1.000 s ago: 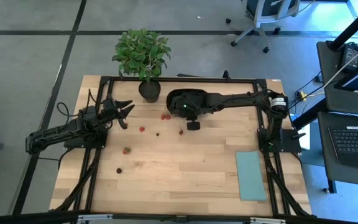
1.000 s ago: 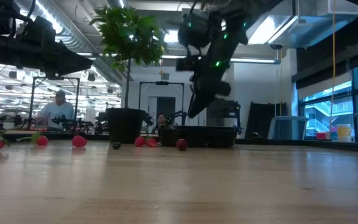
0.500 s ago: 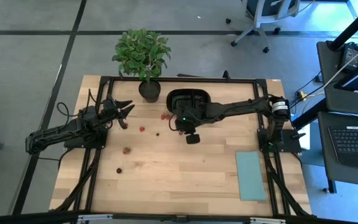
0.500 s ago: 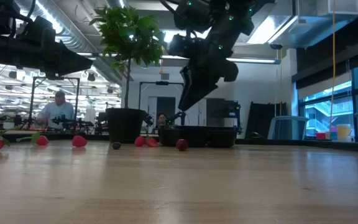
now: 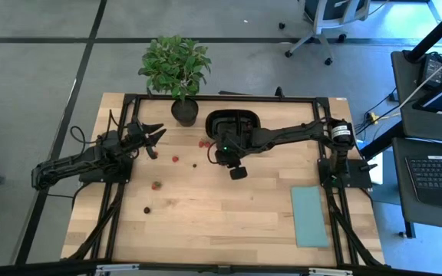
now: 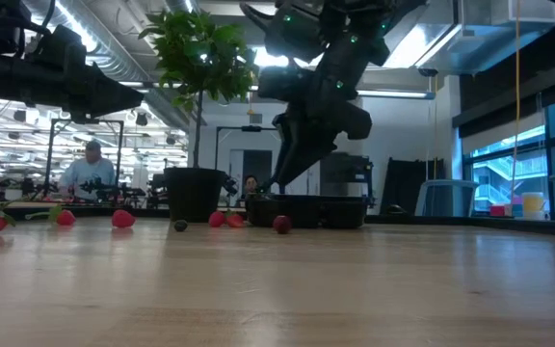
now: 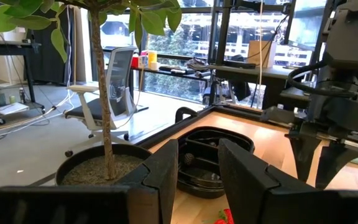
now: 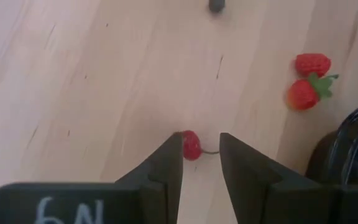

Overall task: Pick and placing Produce into tupperware
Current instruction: Put the red cherry into the black container

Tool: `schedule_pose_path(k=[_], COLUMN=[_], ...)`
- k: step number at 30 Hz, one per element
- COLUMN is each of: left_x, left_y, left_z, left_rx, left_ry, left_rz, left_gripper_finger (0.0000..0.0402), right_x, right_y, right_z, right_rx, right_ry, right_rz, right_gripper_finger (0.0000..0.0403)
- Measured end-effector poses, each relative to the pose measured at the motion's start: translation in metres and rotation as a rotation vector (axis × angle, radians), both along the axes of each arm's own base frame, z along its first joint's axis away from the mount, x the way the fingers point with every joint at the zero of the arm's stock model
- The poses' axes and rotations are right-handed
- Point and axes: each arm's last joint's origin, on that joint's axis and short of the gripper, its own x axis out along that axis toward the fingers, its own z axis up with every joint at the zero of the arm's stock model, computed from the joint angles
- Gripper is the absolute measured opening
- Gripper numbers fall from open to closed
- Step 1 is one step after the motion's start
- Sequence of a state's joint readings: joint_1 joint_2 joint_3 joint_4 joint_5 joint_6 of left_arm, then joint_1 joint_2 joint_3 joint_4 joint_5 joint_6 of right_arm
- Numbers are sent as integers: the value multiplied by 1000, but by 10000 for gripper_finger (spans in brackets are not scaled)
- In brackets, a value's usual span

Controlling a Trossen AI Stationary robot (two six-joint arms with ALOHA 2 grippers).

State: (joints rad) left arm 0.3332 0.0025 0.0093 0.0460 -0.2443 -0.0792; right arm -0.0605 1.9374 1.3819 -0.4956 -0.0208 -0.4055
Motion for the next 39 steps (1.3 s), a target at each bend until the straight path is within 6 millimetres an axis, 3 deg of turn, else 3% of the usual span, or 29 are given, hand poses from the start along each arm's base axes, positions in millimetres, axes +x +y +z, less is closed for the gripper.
schedule_pose_path(k=[4, 12, 17, 27, 39], left_x=[0, 0, 0, 0, 0], left_y=[0, 0, 0, 0, 0], left_z=[0, 0, 0, 0, 0], left_rx=[0, 0, 0, 0, 0], left_ry=[0, 0, 0, 1, 0], left_rz=[0, 0, 0, 0, 0], left_gripper_finger=[110, 110, 110, 110, 110], right_x=[0, 1, 0, -10, -10], right_y=[0, 0, 0, 1, 1], right_z=[0, 0, 0, -31, -36], right_rx=[-28, -42, -44, -80, -49], right_ry=[0, -9, -8, -48, -100], right_rz=[64, 88, 95, 145, 135], right_gripper_finger=[120, 211, 244, 249, 249])
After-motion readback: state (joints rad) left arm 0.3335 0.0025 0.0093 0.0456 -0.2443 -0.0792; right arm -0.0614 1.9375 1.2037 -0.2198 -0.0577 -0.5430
